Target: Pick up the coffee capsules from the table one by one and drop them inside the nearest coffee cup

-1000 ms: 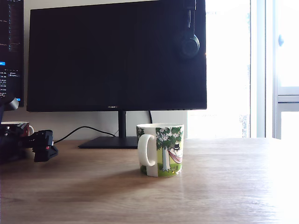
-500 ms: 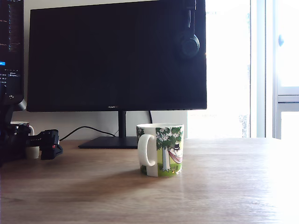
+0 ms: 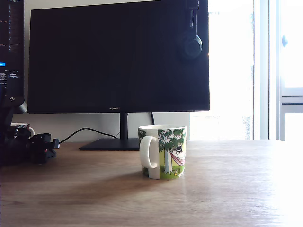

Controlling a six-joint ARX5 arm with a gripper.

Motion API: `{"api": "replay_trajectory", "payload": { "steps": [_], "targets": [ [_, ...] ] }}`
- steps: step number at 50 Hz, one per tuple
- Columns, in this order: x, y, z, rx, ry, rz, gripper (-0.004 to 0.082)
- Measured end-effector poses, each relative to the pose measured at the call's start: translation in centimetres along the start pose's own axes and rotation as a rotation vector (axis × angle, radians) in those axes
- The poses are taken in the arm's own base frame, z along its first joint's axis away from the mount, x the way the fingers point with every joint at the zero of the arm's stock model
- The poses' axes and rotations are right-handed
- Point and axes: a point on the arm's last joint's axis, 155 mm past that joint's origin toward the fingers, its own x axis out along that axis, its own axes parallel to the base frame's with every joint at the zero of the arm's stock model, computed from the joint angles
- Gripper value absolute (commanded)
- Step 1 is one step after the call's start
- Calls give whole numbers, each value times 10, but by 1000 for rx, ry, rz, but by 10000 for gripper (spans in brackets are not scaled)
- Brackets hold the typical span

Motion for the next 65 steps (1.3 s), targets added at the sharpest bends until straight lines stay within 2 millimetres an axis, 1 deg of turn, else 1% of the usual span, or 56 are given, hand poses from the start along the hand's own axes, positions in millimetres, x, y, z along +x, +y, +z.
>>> {"api": "replay_trajectory", "payload": {
  "steps": [13,27,35,45,50,55,58,65],
  "targets": [
    [0,0,-1,0,4,-3,137],
    [1,-12,-3,-3,44,-62,137],
    [-7,-16,-5,-14,115,-77,137],
    [-21,-20,-7,-26,188,-84,136],
    [-29,-22,4,-27,192,-88,127],
    [-39,-28,23,-22,177,-105,127],
    [-46,-30,31,-23,179,-113,127],
    [-63,-33,40,-12,207,-115,127]
  ]
}}
